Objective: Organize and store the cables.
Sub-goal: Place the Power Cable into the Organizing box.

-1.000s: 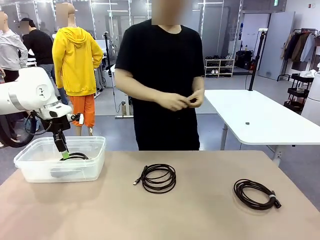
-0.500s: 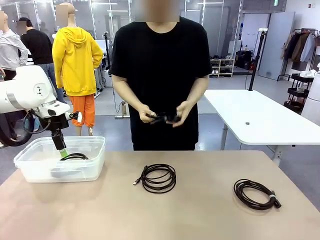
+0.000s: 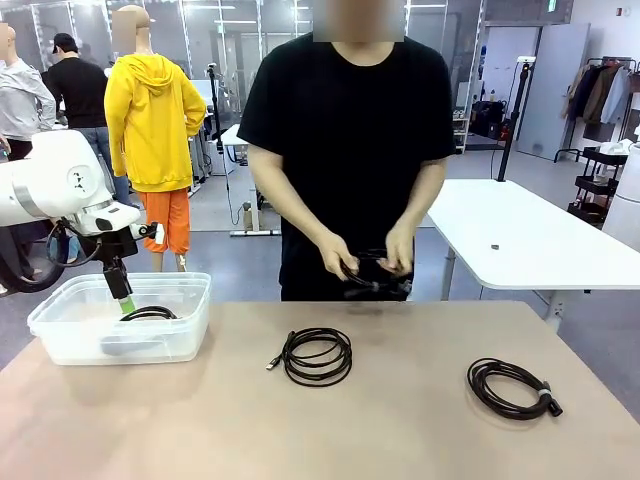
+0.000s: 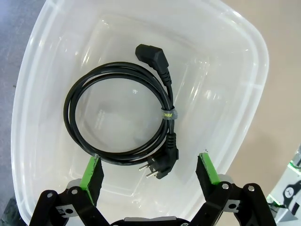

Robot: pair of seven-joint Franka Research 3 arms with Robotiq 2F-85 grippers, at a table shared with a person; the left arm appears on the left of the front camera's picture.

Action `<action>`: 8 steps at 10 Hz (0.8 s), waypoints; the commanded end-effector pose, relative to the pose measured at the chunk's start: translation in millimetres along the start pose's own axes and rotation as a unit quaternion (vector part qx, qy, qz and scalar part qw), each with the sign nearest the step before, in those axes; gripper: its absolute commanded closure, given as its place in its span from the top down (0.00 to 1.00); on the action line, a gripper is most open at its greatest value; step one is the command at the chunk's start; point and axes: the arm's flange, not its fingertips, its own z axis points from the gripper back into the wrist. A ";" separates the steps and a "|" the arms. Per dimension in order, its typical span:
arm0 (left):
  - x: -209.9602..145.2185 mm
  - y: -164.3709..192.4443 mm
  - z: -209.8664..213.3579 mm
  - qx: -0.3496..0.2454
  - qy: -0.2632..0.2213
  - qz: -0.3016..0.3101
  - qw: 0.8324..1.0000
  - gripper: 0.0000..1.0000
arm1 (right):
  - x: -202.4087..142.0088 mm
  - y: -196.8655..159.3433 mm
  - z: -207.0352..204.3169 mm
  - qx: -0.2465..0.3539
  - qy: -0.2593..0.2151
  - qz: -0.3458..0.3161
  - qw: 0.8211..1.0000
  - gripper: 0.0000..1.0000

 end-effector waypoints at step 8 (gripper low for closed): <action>0.3 -3.8 29.3 -0.037 -0.056 -0.001 0.998 1.00 | 3.5 -0.1 -0.9 -0.002 -0.004 -0.003 1.000 1.00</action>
